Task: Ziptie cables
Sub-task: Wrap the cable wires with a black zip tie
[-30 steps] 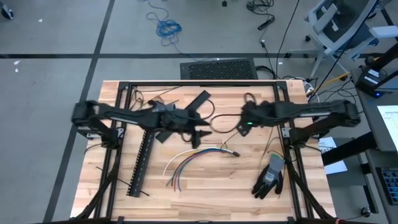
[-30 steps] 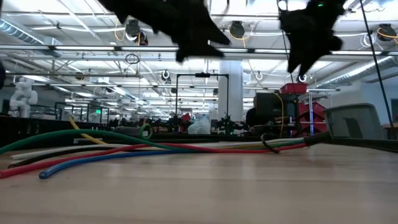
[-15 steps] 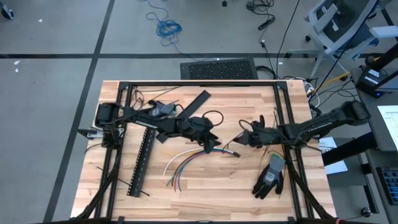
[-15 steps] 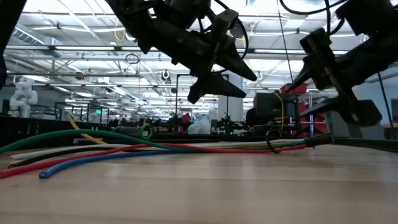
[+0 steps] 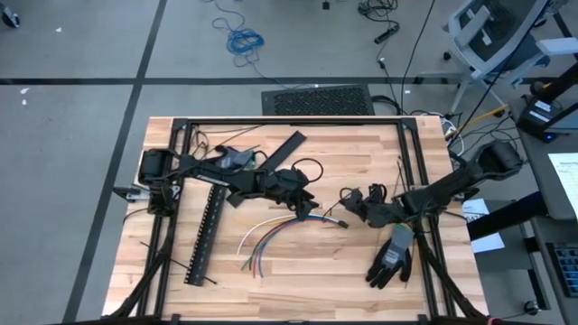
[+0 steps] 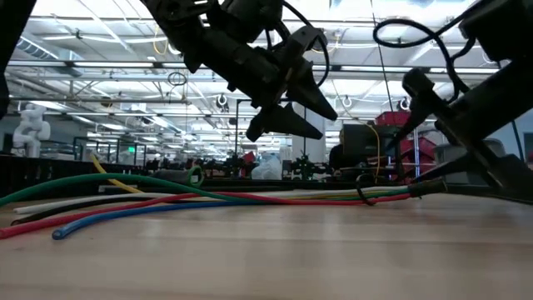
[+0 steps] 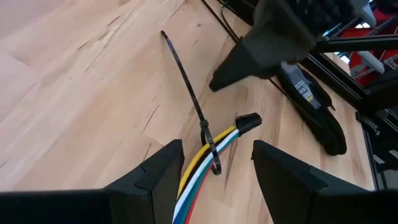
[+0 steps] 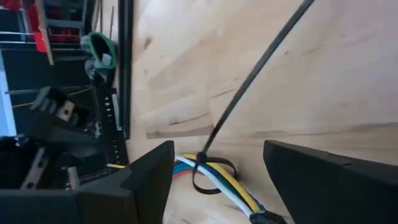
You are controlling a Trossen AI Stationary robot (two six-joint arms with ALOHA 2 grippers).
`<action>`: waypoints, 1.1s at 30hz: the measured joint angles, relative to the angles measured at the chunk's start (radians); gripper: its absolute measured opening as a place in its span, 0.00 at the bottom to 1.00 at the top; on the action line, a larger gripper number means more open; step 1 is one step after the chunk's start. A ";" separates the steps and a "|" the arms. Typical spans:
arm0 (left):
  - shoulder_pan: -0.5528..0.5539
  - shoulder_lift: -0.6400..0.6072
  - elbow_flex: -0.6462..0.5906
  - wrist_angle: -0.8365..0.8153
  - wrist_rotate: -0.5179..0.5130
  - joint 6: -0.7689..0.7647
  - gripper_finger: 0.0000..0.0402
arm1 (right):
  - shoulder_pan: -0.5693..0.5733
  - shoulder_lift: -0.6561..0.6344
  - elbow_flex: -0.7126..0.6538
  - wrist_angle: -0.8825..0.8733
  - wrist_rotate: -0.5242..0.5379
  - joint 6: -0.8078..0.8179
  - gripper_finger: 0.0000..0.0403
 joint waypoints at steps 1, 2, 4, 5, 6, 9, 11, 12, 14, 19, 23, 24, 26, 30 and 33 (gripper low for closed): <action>0.000 0.000 0.000 0.000 -0.006 0.000 0.49 | -0.003 0.019 0.007 0.011 0.005 -0.001 0.59; 0.000 0.000 0.000 0.000 -0.016 0.001 0.49 | -0.008 0.039 0.016 0.022 0.016 -0.002 0.59; 0.000 0.000 0.000 0.001 -0.023 0.001 0.49 | -0.022 0.074 0.038 0.031 0.023 0.001 0.59; 0.000 0.000 0.000 0.001 -0.027 0.000 0.49 | -0.028 0.090 0.047 0.030 0.021 -0.002 0.59; 0.000 0.000 0.000 0.003 -0.036 0.001 0.49 | -0.035 0.108 0.055 0.029 0.021 -0.005 0.59; -0.001 0.002 0.000 0.000 -0.044 0.001 0.49 | -0.047 0.150 0.077 0.030 0.016 0.000 0.59; -0.002 0.006 0.000 0.001 -0.044 0.002 0.49 | -0.053 0.168 0.088 0.031 -0.003 -0.002 0.59; -0.002 0.007 0.000 0.000 -0.044 0.000 0.49 | -0.054 0.174 0.091 0.031 -0.011 -0.002 0.59; -0.004 0.007 0.000 0.000 -0.045 0.000 0.49 | -0.053 0.182 0.092 0.030 -0.021 -0.009 0.59; -0.007 0.007 0.000 0.001 -0.052 -0.006 0.49 | -0.062 0.189 0.092 0.018 -0.024 -0.010 0.55; -0.020 0.008 0.000 0.005 -0.086 -0.006 0.49 | -0.075 0.188 0.092 0.015 -0.006 -0.014 0.46; -0.024 0.008 0.000 0.008 -0.090 -0.007 0.49 | -0.080 0.188 0.092 0.015 -0.006 -0.020 0.43; -0.030 0.008 0.000 0.011 -0.094 -0.007 0.49 | -0.082 0.188 0.092 0.016 -0.009 -0.036 0.38; -0.040 0.008 0.000 0.016 -0.094 -0.007 0.49 | -0.083 0.188 0.092 0.014 -0.009 -0.051 0.31; -0.043 0.008 0.000 0.016 -0.098 -0.007 0.49 | -0.083 0.188 0.092 0.006 -0.007 -0.051 0.27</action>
